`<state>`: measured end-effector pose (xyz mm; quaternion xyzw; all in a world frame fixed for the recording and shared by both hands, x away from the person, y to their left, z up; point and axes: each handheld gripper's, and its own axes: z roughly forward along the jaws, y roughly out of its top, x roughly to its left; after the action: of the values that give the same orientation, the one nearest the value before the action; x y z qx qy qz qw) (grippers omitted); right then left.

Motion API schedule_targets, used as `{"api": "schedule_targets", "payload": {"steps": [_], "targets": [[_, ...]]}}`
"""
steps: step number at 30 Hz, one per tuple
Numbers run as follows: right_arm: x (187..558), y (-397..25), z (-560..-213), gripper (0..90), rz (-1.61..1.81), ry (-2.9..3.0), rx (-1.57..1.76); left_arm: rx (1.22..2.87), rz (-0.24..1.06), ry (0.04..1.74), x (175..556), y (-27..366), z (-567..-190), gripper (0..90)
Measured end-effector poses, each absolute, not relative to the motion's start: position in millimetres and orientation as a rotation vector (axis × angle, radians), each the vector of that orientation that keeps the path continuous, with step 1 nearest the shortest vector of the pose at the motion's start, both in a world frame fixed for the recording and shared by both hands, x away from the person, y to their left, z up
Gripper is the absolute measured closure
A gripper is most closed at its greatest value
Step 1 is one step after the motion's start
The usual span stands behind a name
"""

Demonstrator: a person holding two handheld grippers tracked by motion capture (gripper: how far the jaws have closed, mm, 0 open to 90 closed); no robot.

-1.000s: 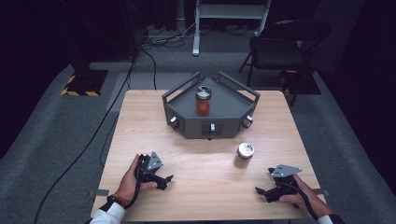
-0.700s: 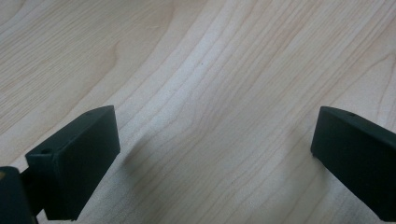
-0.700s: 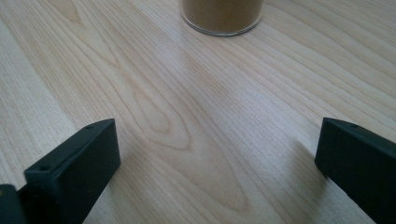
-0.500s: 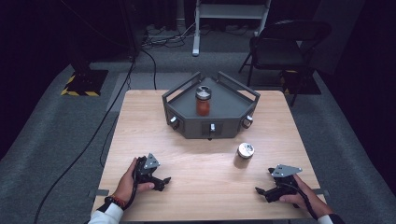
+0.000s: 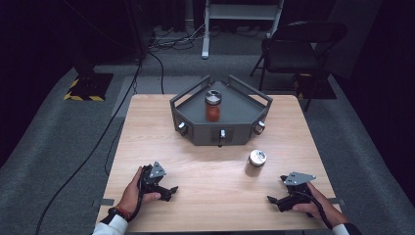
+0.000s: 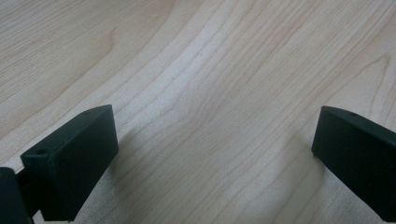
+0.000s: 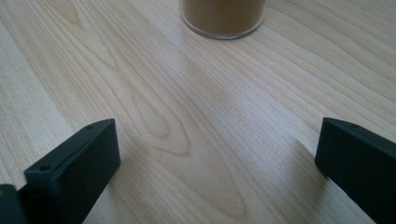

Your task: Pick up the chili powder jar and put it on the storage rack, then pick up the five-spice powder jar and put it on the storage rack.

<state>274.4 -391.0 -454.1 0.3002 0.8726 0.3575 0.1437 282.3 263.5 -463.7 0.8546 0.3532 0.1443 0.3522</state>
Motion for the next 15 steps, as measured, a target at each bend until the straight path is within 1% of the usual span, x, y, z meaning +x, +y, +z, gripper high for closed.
{"api": "schedule_targets", "payload": {"steps": [15], "targets": [[274.9,-390.4,-454.0,0.0,1.03,2.516,0.866,2.209,0.377,0.919,281.3,263.2,-463.9,0.2]]}}
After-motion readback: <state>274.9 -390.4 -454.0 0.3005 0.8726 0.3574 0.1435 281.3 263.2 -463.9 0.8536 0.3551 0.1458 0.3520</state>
